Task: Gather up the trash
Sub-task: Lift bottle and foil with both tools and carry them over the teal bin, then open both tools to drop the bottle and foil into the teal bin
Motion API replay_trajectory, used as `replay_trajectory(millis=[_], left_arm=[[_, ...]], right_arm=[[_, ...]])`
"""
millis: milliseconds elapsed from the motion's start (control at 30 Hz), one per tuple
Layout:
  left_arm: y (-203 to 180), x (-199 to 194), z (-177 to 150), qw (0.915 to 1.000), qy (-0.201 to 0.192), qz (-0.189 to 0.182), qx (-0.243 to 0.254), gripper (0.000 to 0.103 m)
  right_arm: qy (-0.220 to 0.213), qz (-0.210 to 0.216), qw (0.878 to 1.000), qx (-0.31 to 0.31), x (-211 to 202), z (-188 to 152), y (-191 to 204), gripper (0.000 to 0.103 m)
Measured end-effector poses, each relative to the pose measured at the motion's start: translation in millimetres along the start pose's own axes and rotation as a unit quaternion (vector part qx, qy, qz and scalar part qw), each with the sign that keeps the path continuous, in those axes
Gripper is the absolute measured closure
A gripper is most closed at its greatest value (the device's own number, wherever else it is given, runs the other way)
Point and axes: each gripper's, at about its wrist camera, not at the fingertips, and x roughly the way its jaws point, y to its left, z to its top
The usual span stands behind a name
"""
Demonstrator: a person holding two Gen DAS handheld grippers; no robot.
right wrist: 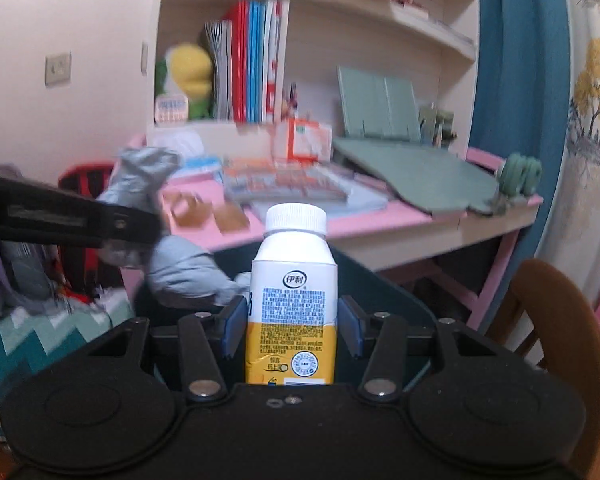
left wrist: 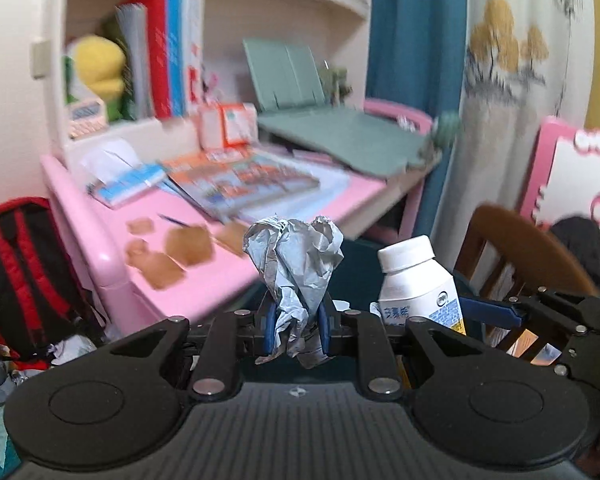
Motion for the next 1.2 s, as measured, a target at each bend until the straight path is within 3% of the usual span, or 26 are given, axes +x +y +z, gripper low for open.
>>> replay_trajectory(millis=[133, 333, 500, 600, 667, 700, 1200], left_arm=[[-15, 34, -6, 0.9989, 0.035, 0.000, 0.032, 0.083], [-25, 72, -15, 0.9950, 0.089, -0.021, 0.039, 0.083], [-25, 85, -19, 0.9932, 0.108, -0.027, 0.033, 0.082], [-25, 87, -19, 0.9931, 0.111, -0.029, 0.026, 0.069], [-25, 83, -20, 0.9938, 0.105, -0.025, 0.024, 0.051], [-25, 81, -19, 0.9943, 0.101, -0.025, 0.024, 0.049], [-5, 5, -24, 0.9981, 0.055, -0.024, 0.013, 0.048]], right_arm=[[0.036, 0.000, 0.999, -0.013, 19, -9, -2, 0.054], [0.075, 0.007, 0.997, -0.024, 38, -15, -6, 0.054], [0.090, 0.006, 0.995, -0.030, 43, -22, -7, 0.053], [0.090, 0.005, 0.995, -0.035, 43, -22, -5, 0.053], [0.089, 0.006, 0.995, -0.037, 41, -21, -4, 0.053], [0.087, 0.005, 0.996, -0.037, 40, -21, -4, 0.053], [0.053, 0.021, 0.998, -0.033, -9, -7, 5, 0.052]])
